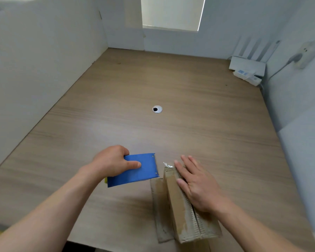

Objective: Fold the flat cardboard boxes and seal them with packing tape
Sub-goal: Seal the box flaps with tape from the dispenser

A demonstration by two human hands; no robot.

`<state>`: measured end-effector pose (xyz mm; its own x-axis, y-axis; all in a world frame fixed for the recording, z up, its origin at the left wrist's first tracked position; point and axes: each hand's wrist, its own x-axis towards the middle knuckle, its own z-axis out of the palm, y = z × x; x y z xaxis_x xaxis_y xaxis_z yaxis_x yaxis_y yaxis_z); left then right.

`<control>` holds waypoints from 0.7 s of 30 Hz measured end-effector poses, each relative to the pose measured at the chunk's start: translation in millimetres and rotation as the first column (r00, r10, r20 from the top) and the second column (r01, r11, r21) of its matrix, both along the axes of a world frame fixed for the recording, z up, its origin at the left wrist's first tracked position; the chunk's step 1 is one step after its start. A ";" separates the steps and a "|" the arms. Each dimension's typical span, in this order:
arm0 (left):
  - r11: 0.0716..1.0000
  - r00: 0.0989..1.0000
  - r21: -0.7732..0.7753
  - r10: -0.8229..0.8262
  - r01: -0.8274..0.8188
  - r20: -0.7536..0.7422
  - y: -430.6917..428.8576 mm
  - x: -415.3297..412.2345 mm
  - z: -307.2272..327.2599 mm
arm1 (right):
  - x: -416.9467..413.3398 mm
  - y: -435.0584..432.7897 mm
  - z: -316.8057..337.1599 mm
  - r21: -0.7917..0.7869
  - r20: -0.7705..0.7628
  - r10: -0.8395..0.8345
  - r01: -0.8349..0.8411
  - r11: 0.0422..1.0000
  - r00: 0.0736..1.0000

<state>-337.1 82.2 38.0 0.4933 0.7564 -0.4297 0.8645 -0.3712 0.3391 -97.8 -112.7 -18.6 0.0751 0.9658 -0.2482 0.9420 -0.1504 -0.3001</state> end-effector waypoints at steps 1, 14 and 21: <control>1.000 0.999 0.029 -0.005 0.006 -0.052 -3.2 5.5 1.7 | -0.4 -0.4 1.4 -0.002 -0.006 -0.003 0.003 1.000 1.000; 0.925 0.957 0.379 0.097 0.015 -0.275 -49.5 18.7 -20.6 | -8.7 -3.8 7.0 -0.004 -0.019 -0.052 0.052 0.999 0.998; 0.858 0.978 0.493 0.198 -0.141 -0.065 -55.3 -53.3 -100.2 | -22.8 -10.5 2.8 0.075 0.024 -0.134 0.132 0.988 0.991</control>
